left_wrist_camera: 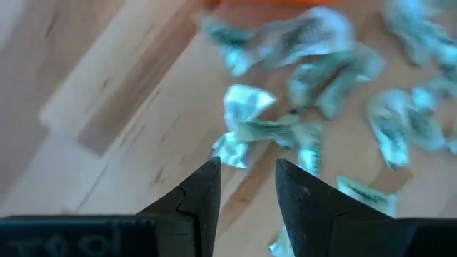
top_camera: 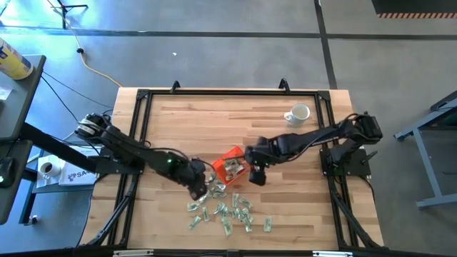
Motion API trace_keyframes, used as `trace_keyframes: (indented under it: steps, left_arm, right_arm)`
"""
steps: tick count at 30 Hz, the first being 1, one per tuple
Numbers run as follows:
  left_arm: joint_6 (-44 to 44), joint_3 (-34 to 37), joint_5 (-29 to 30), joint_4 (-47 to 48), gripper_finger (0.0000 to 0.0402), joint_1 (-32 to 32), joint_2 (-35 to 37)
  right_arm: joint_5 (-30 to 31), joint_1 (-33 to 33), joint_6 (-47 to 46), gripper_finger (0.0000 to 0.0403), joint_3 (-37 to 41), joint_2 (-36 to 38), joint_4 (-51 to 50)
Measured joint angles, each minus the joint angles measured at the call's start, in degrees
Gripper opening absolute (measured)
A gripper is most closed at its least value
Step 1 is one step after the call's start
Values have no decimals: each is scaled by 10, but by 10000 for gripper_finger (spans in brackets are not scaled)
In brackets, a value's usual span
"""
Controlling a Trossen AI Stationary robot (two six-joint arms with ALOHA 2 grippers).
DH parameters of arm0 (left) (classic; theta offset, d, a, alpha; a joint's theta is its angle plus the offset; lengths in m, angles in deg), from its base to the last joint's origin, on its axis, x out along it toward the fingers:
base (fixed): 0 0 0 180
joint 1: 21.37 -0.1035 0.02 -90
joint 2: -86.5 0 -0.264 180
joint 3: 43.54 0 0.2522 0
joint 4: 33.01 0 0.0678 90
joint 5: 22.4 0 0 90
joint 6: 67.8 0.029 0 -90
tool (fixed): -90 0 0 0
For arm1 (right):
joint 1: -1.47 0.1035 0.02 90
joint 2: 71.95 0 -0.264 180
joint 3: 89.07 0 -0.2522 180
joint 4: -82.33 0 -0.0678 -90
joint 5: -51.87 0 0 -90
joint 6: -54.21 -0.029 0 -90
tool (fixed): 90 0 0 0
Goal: Pick and place Stevia / Truvia into bins
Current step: Put the stevia packet into the orange bin
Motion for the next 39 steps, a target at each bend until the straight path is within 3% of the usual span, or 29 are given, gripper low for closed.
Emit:
trace_keyframes:
  steps: [4,8,14,34,39]
  left_arm:
    - [-101,25,-35,-68,168,-21,-9]
    - [-183,32,-20,-65,168,-25,-8]
    - [-209,34,-10,-84,168,-25,-8]
    - [-183,34,-28,-113,168,-25,-47]
    - [-183,72,-43,-167,168,-25,-47]
  right_arm:
    - [16,23,-73,293,26,3,-16]
    - [8,35,-170,293,69,9,-7]
    - [5,55,-275,293,126,20,36]
    - [6,65,-289,293,136,21,62]
    - [7,65,-289,293,136,21,62]
